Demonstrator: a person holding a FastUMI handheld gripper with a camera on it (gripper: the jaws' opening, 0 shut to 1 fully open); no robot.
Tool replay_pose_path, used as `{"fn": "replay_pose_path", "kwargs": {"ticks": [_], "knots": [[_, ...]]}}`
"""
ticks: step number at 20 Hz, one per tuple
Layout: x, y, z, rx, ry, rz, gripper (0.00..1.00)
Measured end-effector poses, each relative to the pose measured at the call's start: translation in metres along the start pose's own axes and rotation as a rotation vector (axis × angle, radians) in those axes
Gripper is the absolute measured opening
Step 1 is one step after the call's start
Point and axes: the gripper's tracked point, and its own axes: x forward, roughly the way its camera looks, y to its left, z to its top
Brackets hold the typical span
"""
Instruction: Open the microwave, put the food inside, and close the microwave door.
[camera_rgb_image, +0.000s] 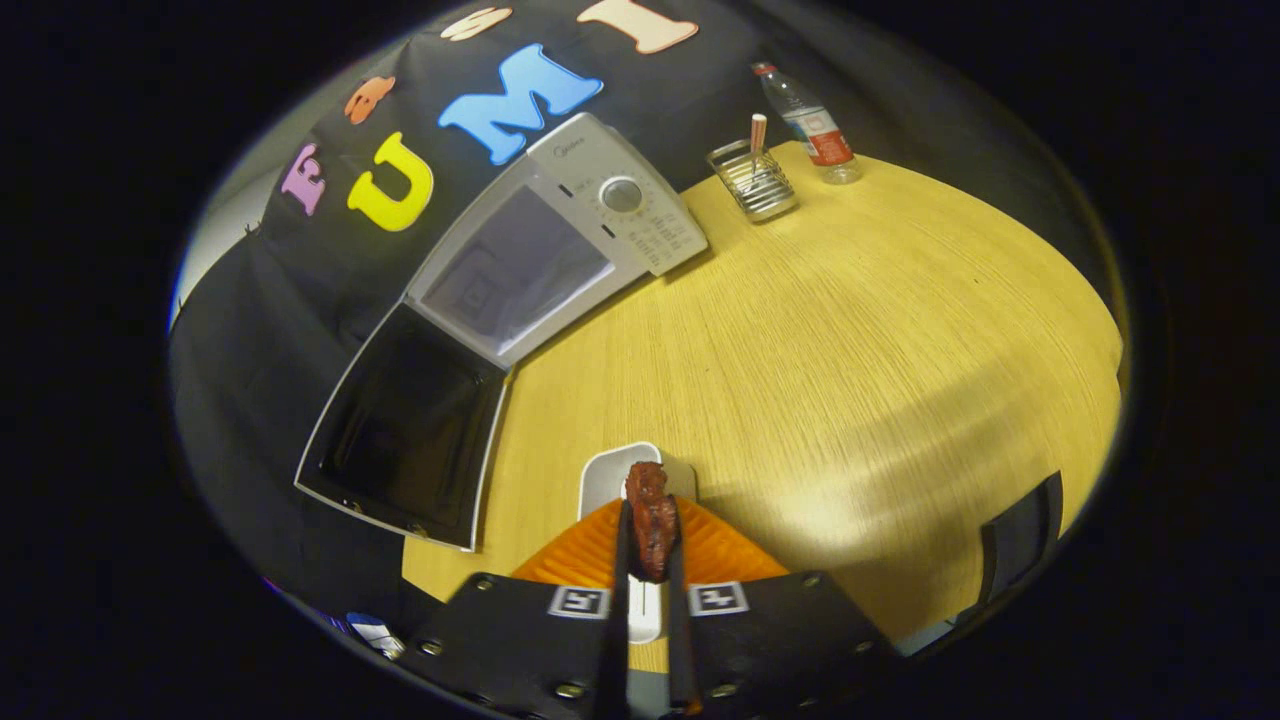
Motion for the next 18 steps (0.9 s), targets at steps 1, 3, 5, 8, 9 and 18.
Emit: {"fn": "replay_pose_path", "kwargs": {"ticks": [1, 3, 5, 8, 9, 18], "knots": [[-0.003, 0.000, 0.004, -0.031, -0.011, -0.010, 0.10], [-0.012, 0.007, 0.005, -0.086, -0.010, -0.015, 0.11], [-0.020, 0.020, 0.017, -0.095, -0.032, 0.013, 0.10], [-0.023, 0.041, 0.043, -0.084, -0.078, 0.051, 0.11], [-0.021, 0.048, 0.051, -0.084, -0.091, 0.061, 0.10], [0.028, 0.122, 0.118, -0.084, -0.195, 0.181, 0.10]]}}
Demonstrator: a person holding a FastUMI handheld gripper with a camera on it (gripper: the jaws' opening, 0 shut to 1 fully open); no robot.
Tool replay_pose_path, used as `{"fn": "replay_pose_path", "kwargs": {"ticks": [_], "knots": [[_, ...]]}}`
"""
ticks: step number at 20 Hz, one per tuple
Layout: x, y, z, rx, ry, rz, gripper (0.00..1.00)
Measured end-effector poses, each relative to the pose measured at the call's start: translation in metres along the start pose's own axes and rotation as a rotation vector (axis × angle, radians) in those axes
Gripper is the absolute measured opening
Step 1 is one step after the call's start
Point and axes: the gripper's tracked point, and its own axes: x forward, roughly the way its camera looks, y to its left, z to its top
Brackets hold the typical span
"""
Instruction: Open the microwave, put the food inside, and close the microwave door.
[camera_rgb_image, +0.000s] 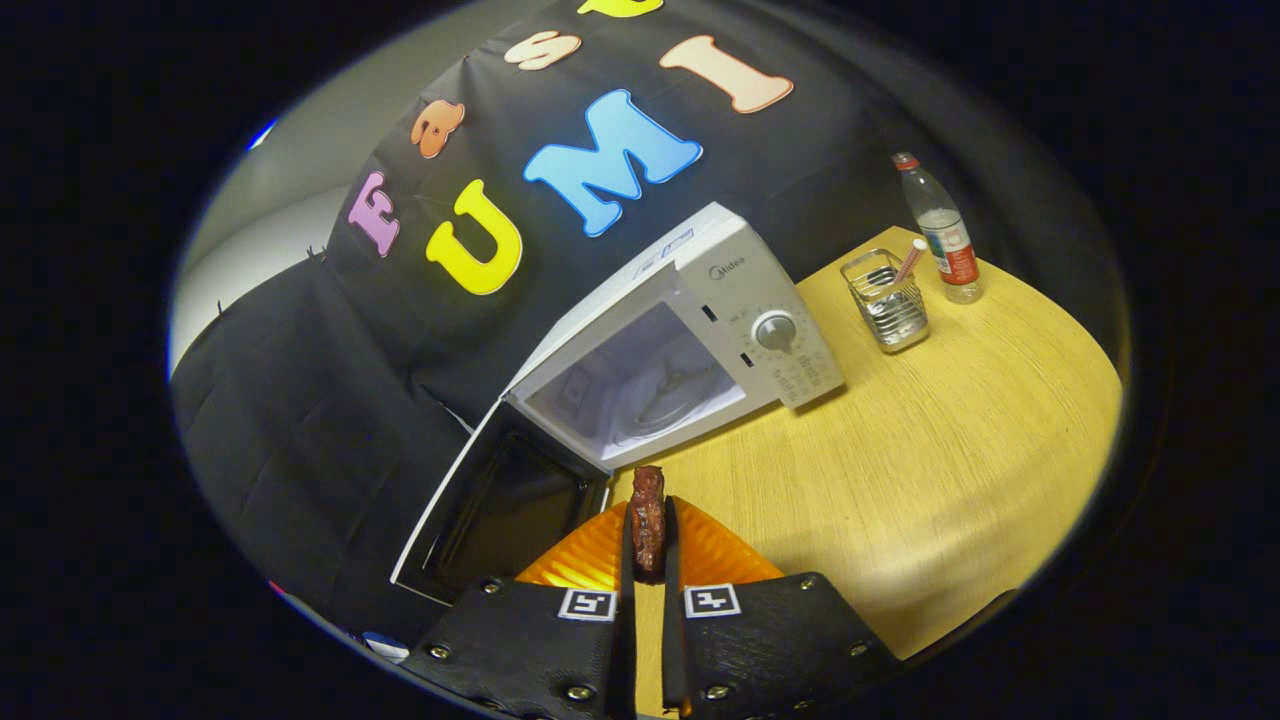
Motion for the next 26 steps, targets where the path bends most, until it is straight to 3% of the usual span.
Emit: {"fn": "replay_pose_path", "kwargs": {"ticks": [8, 16, 26], "knots": [[0.072, 0.031, 0.029, -0.040, -0.122, 0.045, 0.10], [0.156, 0.027, 0.043, -0.032, -0.190, 0.011, 0.10], [0.221, 0.010, 0.039, -0.076, -0.215, -0.013, 0.10]]}}
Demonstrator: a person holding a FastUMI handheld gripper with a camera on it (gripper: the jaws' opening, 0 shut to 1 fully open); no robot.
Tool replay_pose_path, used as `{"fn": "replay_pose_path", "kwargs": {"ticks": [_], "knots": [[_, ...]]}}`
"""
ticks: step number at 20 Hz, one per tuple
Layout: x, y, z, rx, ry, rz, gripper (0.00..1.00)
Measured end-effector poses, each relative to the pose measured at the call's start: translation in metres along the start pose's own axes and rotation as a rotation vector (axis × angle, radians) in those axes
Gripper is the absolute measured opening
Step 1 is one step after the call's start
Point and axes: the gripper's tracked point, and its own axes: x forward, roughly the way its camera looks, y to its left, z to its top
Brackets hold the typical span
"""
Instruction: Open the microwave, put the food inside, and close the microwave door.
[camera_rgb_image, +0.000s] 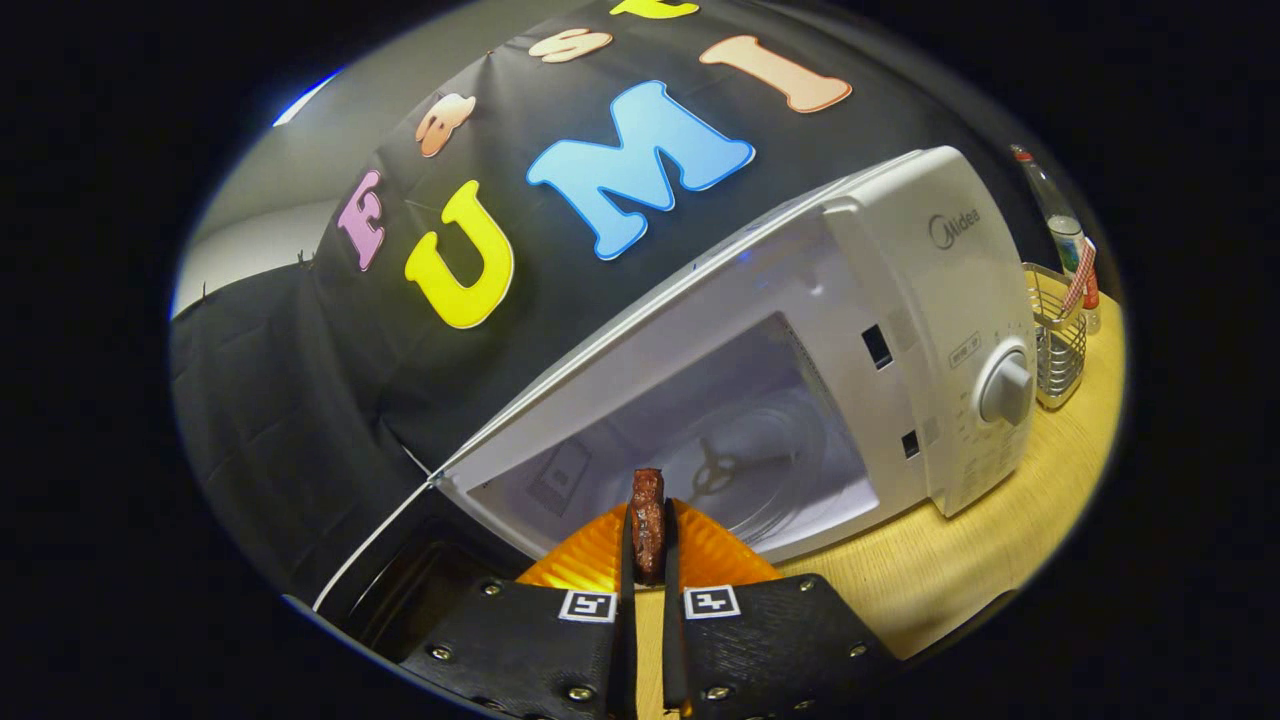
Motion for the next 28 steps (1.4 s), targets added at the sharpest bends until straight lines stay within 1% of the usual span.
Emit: {"fn": "replay_pose_path", "kwargs": {"ticks": [3, 7, 9, 10, 14, 15, 16, 18, 20, 22, 25, 28], "knots": [[0.021, -0.002, -0.004, -0.024, -0.005, -0.002, 0.10], [0.049, -0.006, -0.013, -0.001, 0.002, -0.001, 0.10], [0.061, -0.012, -0.023, 0.003, 0.030, -0.015, 0.10], [0.066, -0.013, -0.023, 0.013, 0.015, -0.015, 0.10], [0.075, -0.027, -0.023, -0.042, -0.012, -0.069, 0.15], [0.075, -0.028, -0.022, -0.055, -0.017, -0.082, 0.20], [0.076, -0.033, -0.020, -0.082, -0.019, -0.109, 0.21], [0.089, -0.050, -0.015, -0.162, -0.020, -0.172, 0.31], [0.092, -0.064, -0.007, -0.268, -0.035, -0.239, 0.53], [0.091, -0.069, 0.005, -0.359, -0.063, -0.284, 0.98], [0.085, -0.061, 0.004, -0.414, -0.056, -0.267, 0.97], [0.062, -0.045, 0.003, -0.447, -0.044, -0.233, 0.97]]}}
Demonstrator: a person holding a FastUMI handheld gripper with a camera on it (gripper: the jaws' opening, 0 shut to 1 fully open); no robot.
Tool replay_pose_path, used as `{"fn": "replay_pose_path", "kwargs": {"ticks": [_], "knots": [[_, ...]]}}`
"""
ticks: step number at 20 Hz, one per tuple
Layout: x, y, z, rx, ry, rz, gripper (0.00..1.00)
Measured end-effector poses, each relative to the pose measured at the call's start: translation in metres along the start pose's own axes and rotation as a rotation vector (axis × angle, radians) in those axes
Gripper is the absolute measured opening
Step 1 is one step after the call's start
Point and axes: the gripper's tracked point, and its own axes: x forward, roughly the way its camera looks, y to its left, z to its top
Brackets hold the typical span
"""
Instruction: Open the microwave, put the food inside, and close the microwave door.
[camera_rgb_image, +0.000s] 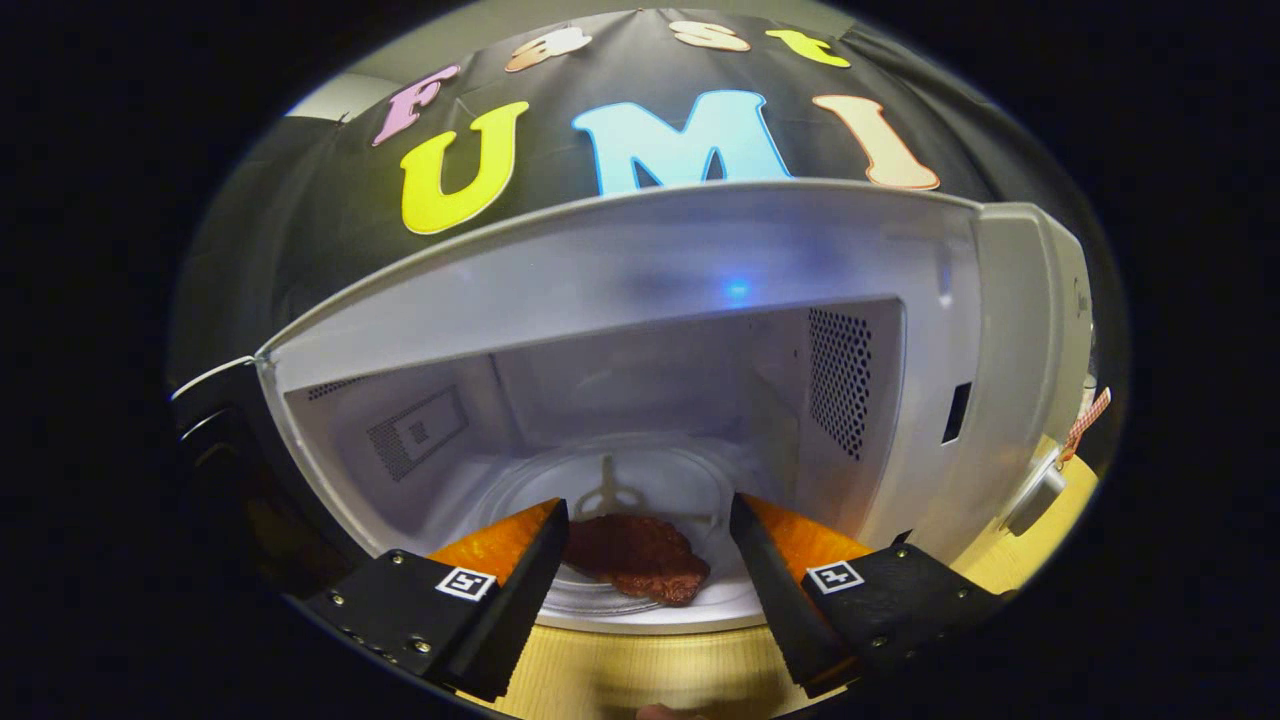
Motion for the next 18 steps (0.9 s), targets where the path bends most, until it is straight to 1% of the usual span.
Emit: {"fn": "replay_pose_path", "kwargs": {"ticks": [4, 5, 6, 12, 13, 18], "knots": [[-0.054, 0.023, 0.026, -0.101, -0.041, 0.062, 0.98], [-0.079, 0.029, 0.031, -0.131, -0.054, 0.075, 0.98], [-0.094, 0.033, 0.039, -0.149, -0.071, 0.081, 0.98], [-0.185, 0.058, 0.085, -0.152, -0.163, 0.114, 0.97], [-0.189, 0.060, 0.090, -0.148, -0.176, 0.119, 0.97], [-0.254, 0.092, 0.097, -0.125, -0.200, 0.175, 0.97]]}}
